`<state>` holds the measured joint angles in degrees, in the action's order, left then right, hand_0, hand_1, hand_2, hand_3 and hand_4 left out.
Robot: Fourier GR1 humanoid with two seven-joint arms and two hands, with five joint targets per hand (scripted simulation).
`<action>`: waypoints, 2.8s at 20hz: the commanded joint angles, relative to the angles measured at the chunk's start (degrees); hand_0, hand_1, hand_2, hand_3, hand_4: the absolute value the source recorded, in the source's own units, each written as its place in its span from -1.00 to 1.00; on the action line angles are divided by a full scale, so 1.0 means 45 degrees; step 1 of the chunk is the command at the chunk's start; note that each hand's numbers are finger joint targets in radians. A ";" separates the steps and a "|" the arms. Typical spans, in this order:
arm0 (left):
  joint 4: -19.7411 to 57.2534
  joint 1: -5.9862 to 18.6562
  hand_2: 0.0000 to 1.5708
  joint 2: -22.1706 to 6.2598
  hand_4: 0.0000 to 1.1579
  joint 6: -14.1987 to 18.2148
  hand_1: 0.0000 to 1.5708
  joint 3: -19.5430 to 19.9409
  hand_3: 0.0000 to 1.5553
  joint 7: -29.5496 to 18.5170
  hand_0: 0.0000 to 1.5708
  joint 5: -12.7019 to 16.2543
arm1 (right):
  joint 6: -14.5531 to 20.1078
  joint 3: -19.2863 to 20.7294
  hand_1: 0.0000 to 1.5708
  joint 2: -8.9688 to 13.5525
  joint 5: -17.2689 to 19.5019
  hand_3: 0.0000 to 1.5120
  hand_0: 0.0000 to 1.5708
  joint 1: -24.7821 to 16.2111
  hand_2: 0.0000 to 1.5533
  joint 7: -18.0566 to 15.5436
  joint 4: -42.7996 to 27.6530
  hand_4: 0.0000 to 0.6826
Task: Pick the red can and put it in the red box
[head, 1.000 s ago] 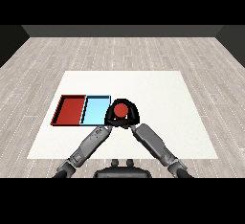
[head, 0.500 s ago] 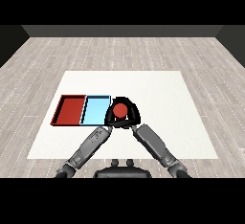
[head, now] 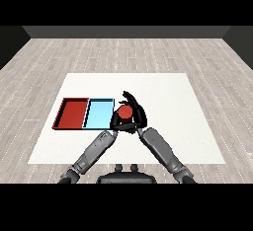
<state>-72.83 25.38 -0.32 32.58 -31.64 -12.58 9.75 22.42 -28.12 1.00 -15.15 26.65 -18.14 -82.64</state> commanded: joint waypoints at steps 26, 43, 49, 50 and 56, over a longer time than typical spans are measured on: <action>-0.2710 -0.1638 0.98 -0.4007 0.93 -0.1206 1.00 0.3179 0.85 0.1673 1.00 -0.1260 | -0.2207 0.5669 -1.00 0.2993 -0.0552 -1.00 -1.00 -0.3986 -1.00 0.0090 -0.2738 -1.00; 0.5922 0.1594 0.99 -0.5897 0.90 -0.2337 1.00 0.6315 0.87 0.1727 1.00 -0.2307 | -0.3643 0.6007 -1.00 0.2807 -0.0297 -1.00 -1.00 -0.4535 -1.00 -0.1595 0.0354 -1.00; 1.0208 0.2195 1.00 -0.5889 0.84 -0.2759 1.00 0.7214 0.92 0.0133 1.00 -0.2353 | -0.4086 0.6195 -1.00 0.2717 -0.0360 -1.00 -1.00 -0.4995 -1.00 -0.2526 0.0274 -1.00; 1.0823 0.2155 1.00 -0.5637 0.80 -0.1896 1.00 0.7080 0.93 0.0049 1.00 -0.2765 | -0.3766 0.5775 -1.00 0.2300 0.0051 -1.00 -1.00 -0.5182 -1.00 -0.2885 0.0297 -1.00; 1.3696 0.3270 -0.42 -0.5625 0.25 -0.1353 -0.58 0.6811 -0.58 0.1262 -0.58 -0.3613 | -0.3148 0.5594 -1.00 0.2497 0.0470 -1.00 -1.00 -0.5504 -1.00 -0.2200 -0.1345 -1.00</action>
<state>-19.04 37.79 -26.52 24.57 -0.37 -7.91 -4.13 7.17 -2.38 11.90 -14.13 2.67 -29.29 -85.56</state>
